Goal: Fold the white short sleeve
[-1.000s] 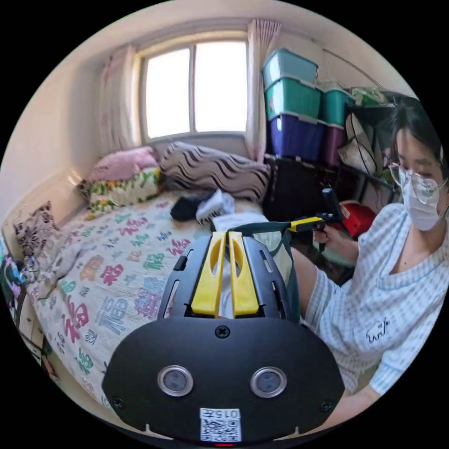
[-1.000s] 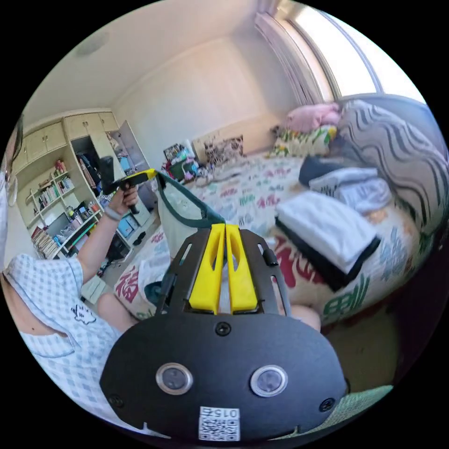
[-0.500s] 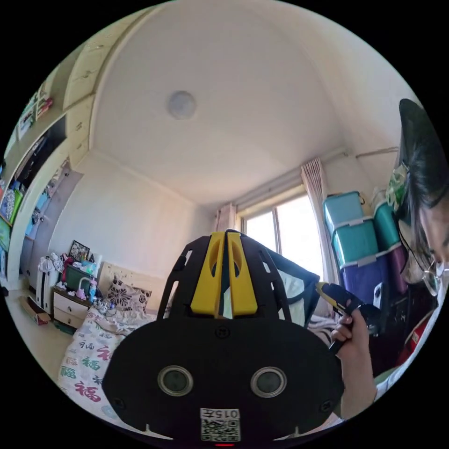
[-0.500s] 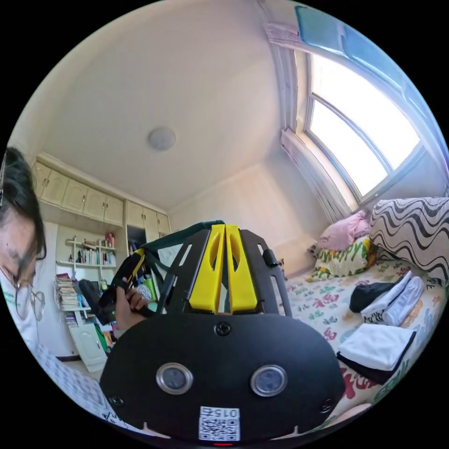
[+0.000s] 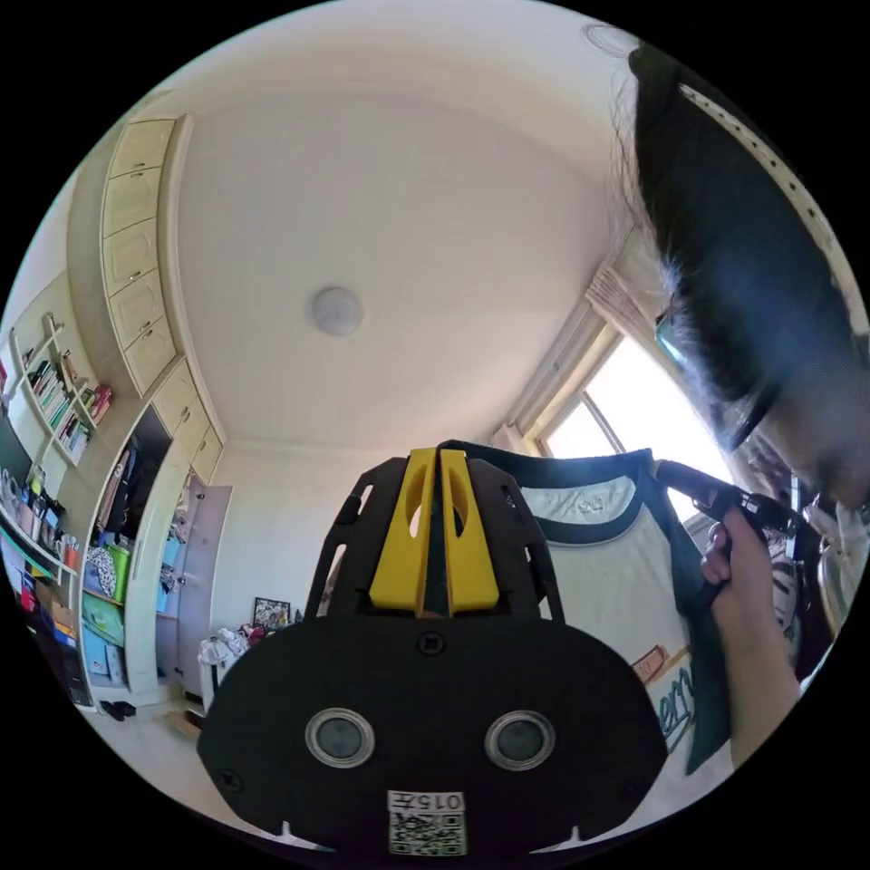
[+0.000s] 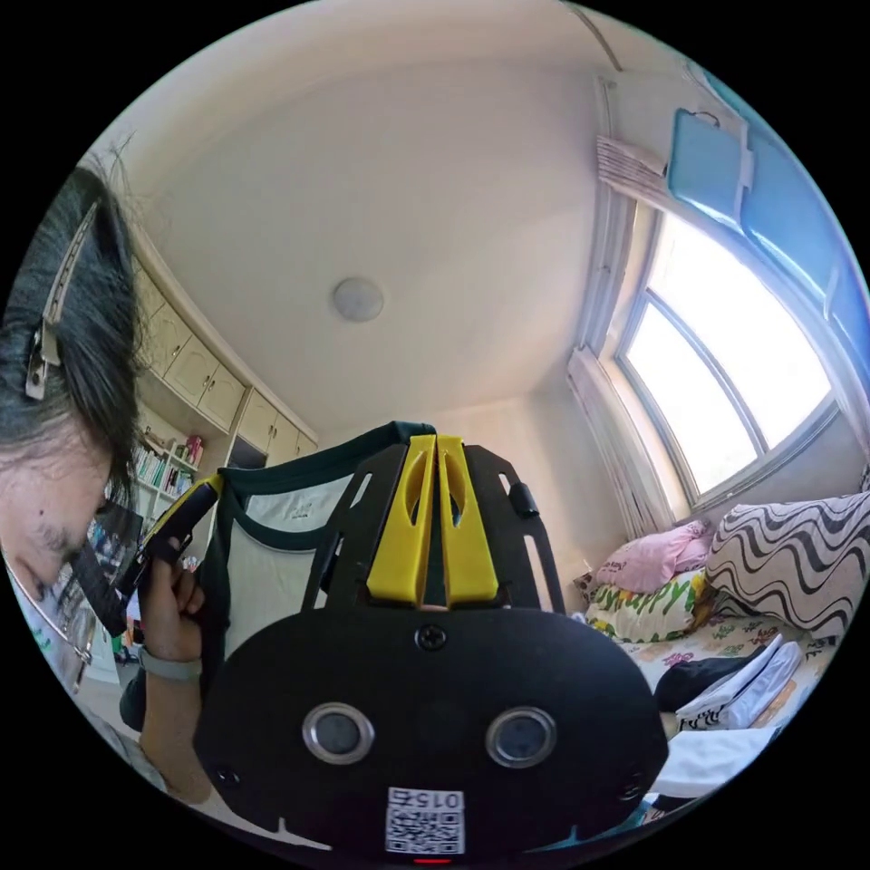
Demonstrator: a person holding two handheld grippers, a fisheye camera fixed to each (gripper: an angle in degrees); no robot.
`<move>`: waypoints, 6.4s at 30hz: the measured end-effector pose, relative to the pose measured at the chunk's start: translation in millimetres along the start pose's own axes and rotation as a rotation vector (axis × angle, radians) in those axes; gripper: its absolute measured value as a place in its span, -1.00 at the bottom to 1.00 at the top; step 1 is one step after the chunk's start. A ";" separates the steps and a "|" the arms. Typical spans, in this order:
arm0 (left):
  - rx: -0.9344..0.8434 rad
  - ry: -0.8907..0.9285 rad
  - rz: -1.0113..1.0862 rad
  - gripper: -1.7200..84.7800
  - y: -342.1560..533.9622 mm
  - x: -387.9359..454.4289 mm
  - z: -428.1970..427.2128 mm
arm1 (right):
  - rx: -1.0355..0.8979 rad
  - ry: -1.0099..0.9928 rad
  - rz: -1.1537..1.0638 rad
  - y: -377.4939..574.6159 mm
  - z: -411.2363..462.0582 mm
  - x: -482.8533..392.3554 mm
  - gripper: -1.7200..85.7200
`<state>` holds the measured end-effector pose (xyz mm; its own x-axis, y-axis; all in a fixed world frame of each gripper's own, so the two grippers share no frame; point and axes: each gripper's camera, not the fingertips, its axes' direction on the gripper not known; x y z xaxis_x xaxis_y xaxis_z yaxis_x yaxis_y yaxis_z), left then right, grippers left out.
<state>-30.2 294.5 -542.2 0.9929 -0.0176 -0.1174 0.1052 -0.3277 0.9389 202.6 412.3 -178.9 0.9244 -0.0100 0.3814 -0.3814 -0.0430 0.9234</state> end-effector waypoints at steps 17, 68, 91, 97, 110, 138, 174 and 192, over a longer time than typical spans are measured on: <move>-1.153 0.040 0.015 -0.81 395.3 -158.5 244.5 | -1.237 0.044 0.046 274.3 362.2 172.4 -0.79; -1.730 0.351 -0.118 -0.73 548.9 -208.3 253.9 | -1.646 -0.301 -0.315 320.4 510.7 104.7 -0.57; -1.854 -0.103 -0.228 -0.93 640.7 -440.0 313.1 | -1.830 0.278 0.183 316.7 633.9 333.3 -0.88; -1.748 -0.147 -0.164 -0.78 610.6 -442.1 342.6 | -1.692 0.236 0.002 281.1 663.4 316.5 -0.79; -1.821 0.288 -0.084 -0.77 712.2 -282.6 443.5 | -1.890 -0.169 -0.200 421.0 762.3 175.1 -0.73; -1.607 0.233 -0.162 -0.72 396.7 -290.3 158.2 | -1.546 -0.172 -0.060 226.2 395.8 144.5 -0.76; -1.875 0.028 -0.083 -0.96 322.3 -204.4 -44.4 | -1.818 0.158 -0.178 297.0 142.6 76.2 -0.98; -1.772 0.106 -0.375 -0.81 307.0 -218.7 -75.8 | -1.722 0.083 0.121 274.1 90.4 116.7 -0.81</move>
<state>-210.9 269.4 -203.8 0.8968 -0.1112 -0.4281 0.1572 0.9848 0.0734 206.5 309.0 114.7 0.9103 0.1174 0.3969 -0.0631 0.9871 -0.1473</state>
